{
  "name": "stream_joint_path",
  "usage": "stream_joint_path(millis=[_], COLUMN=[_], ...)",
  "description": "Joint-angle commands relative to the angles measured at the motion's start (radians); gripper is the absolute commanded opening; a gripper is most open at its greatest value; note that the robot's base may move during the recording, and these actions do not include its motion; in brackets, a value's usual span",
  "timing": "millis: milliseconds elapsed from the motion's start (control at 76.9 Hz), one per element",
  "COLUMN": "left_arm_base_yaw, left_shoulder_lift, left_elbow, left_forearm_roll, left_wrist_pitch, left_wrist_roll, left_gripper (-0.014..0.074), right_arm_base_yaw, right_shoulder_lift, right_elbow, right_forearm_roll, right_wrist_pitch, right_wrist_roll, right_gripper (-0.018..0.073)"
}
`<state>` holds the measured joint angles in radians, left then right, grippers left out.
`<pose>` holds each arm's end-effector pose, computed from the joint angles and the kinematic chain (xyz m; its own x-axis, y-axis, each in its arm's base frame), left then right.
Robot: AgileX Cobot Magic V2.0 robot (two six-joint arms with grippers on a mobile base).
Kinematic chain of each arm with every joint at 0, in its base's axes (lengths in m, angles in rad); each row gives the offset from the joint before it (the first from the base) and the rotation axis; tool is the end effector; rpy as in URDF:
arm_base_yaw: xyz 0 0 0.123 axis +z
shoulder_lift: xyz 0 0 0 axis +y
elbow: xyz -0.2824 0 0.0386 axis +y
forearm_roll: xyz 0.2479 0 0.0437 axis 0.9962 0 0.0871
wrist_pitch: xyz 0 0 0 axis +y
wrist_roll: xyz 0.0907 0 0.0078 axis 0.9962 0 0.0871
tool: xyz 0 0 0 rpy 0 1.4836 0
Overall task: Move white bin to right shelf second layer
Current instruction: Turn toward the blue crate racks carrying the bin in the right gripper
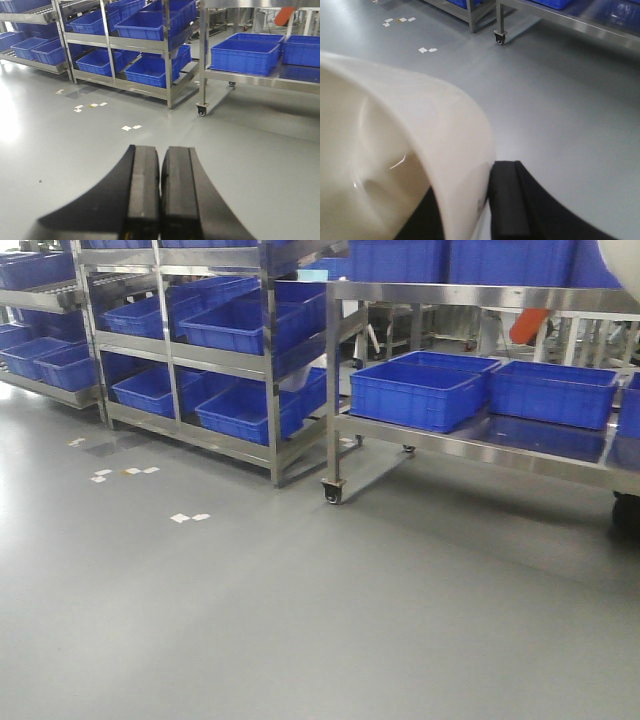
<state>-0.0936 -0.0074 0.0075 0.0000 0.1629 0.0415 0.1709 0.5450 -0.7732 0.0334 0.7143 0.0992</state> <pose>0.0557 -0.0052 0.1962 -0.0715 0.0484 -0.9963 0.0965 0.9945 0.0414 0.0922 0.0179 0.3656 -0.4031 0.0564 -0.9134 -0.1410 0.9824 0.1228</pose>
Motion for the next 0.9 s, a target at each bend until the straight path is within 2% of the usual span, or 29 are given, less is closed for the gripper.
stream_joint_path(millis=[0,885], left_arm_base_yaw=[-0.008,-0.008], left_shoulder_lift=[-0.014,-0.014], left_elbow=[0.037,0.037], left_forearm_roll=[0.000,0.000], left_wrist_pitch=[-0.085,-0.085], left_wrist_roll=[-0.003,-0.003], left_gripper=[0.0085,0.0085], right_arm_base_yaw=[-0.006,-0.006], right_shoulder_lift=[0.001,0.001], right_elbow=[-0.031,-0.031], right_forearm_roll=[0.001,0.001], right_wrist_pitch=[-0.096,-0.096], right_wrist_roll=[-0.004,-0.004], right_gripper=[0.0055,0.0055])
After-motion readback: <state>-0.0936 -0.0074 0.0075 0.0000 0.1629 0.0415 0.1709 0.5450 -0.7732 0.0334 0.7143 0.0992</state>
